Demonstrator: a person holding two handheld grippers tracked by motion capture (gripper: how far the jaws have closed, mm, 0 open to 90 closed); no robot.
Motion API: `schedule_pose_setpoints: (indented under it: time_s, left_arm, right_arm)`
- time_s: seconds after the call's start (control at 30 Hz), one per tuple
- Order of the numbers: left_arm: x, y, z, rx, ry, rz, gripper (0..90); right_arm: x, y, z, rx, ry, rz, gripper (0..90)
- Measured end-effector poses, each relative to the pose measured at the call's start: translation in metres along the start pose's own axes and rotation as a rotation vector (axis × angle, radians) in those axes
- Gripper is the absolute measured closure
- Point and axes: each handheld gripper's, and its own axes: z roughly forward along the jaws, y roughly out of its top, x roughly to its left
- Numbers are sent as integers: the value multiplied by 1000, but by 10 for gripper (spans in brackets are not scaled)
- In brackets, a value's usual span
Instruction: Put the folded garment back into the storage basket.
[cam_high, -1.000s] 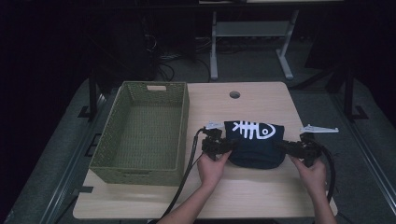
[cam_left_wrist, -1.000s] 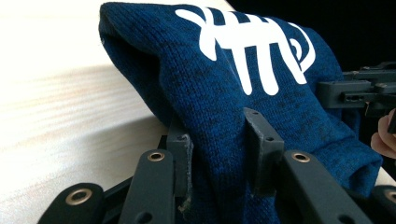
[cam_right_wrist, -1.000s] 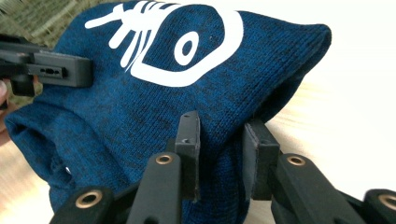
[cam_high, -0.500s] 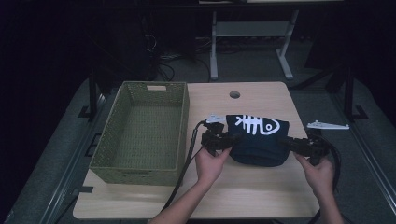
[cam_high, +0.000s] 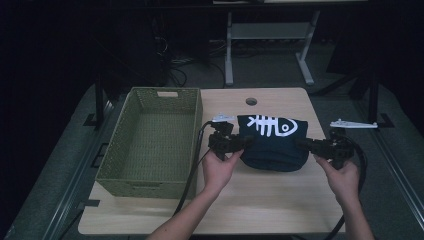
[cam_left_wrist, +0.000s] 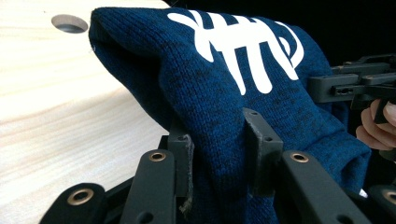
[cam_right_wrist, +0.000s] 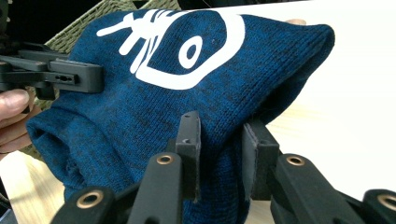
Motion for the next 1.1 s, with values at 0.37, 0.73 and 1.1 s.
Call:
schedule_pose_setpoints:
  time_s: [0.37,0.73,1.1]
  left_arm:
    - [6,19,-22,-10,-22,-9,674]
    - [17,26,-43,-22,-25,-26,674]
    - [30,32,-63,-28,-34,-53,672]
  right_arm:
    - [12,18,-1,-28,59,0,710]
    - [28,32,8,-23,95,-10,710]
    - [42,42,18,-34,144,-6,707]
